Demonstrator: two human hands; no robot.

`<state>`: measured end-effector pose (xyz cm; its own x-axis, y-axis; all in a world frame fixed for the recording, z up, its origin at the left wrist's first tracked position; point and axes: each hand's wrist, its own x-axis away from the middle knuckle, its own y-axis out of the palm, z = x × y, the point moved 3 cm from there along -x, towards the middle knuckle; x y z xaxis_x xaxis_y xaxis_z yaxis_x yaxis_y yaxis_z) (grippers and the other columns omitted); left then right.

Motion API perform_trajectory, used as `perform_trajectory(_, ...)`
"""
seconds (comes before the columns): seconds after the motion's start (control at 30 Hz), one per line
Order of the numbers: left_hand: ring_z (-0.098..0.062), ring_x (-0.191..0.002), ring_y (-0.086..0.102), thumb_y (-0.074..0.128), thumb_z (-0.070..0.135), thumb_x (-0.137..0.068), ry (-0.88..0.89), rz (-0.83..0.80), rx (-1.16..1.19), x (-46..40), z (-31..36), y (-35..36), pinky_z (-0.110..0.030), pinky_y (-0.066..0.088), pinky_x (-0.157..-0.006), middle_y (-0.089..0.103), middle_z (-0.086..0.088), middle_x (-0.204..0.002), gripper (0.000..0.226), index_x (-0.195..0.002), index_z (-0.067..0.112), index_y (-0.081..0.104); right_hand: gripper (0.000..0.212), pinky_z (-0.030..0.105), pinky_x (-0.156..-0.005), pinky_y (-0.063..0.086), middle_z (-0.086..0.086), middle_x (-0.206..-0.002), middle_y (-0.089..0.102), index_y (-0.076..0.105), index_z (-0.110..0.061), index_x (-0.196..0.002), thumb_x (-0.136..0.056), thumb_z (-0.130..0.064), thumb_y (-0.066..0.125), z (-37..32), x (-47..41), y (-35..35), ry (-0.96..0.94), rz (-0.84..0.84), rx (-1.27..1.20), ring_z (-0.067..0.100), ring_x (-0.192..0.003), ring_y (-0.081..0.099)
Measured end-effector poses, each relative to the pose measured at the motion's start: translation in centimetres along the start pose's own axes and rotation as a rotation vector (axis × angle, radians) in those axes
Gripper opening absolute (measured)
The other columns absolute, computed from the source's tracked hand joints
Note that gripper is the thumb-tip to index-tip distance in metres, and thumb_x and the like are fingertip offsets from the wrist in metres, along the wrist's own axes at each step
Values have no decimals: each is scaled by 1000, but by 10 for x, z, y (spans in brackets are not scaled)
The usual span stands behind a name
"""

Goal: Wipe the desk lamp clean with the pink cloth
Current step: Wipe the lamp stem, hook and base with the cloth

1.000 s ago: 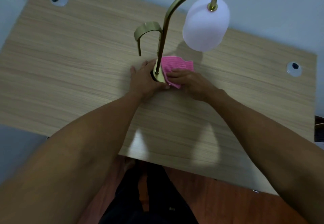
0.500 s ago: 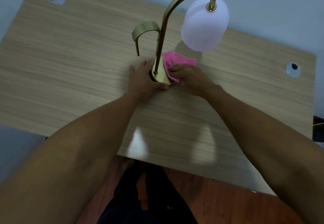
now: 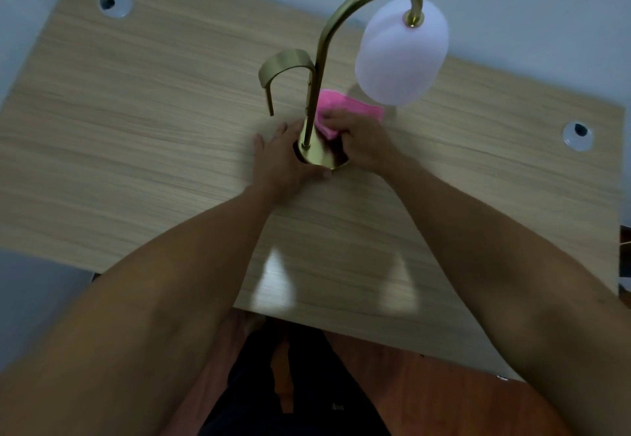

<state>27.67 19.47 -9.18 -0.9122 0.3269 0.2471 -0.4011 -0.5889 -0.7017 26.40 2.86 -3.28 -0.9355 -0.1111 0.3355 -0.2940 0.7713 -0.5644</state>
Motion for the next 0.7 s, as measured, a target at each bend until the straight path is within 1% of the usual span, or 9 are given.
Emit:
perform_trajectory(0.07,-19,-158,21,86,64,-58,-7,-6,-8,0,-1,0,-57,-3,-127,43,-1,-162,115,-156,31,37,42,26,-122,25,17,-155,48,54,0,-144,-103,5,45,10,5,7,13,24,50,27,-145,43)
perform_trajectory(0.1,-18,-158,21,86,64,-58,-9,-6,-5,0,-2,0,-57,-3,-127,43,-2,-162,115,-156,31,37,46,27,-125,21,15,-160,42,50,-2,-147,-102,7,44,14,8,9,5,50,93,27,-150,36)
perform_trajectory(0.2,-19,-158,22,86,64,-59,0,2,5,1,-2,0,-57,-5,-127,44,-2,-162,114,-157,30,37,56,40,-128,21,12,-164,37,47,-4,-150,-97,13,40,24,19,8,17,105,245,30,-154,29)
perform_trajectory(0.4,-21,-158,23,71,80,-53,28,-3,21,6,0,-1,-57,-5,-127,46,-1,-160,119,-156,31,37,50,32,-126,18,15,-158,44,52,-1,-146,-98,9,45,16,52,46,145,379,98,31,-150,37)
perform_trajectory(0.5,-22,-157,26,76,75,-56,59,-22,-12,5,3,-6,-63,-1,-125,49,0,-158,112,-153,32,40,56,29,-123,20,12,-159,44,55,-6,-145,-92,9,49,17,62,52,205,351,104,31,-149,39)
perform_trajectory(0.57,-24,-153,34,80,71,-57,81,-49,-53,5,5,-12,-68,2,-124,52,2,-155,106,-149,34,43,51,20,-106,45,11,-148,58,64,-14,-138,-92,2,50,20,71,45,262,320,15,33,-132,57)
perform_trajectory(0.6,-24,-150,38,81,70,-57,89,-68,-82,4,6,-16,-70,3,-123,53,3,-153,104,-148,35,44,46,14,-84,54,12,-134,68,69,-18,-132,-92,-3,51,23,76,37,294,328,-61,31,-113,68)
perform_trajectory(0.63,-24,-149,40,83,68,-57,95,-96,-119,3,8,-19,-70,4,-122,52,5,-153,104,-148,36,44,41,12,-64,51,12,-115,75,74,-21,-124,-92,-7,53,25,79,27,317,364,-158,25,-92,72)
perform_trajectory(0.7,-23,-148,41,86,63,-60,97,-167,-174,-1,10,-26,-70,5,-121,51,5,-155,103,-150,37,42,31,10,-46,42,5,-93,76,79,-19,-114,-93,-12,58,27,83,4,332,520,-324,7,-65,67)
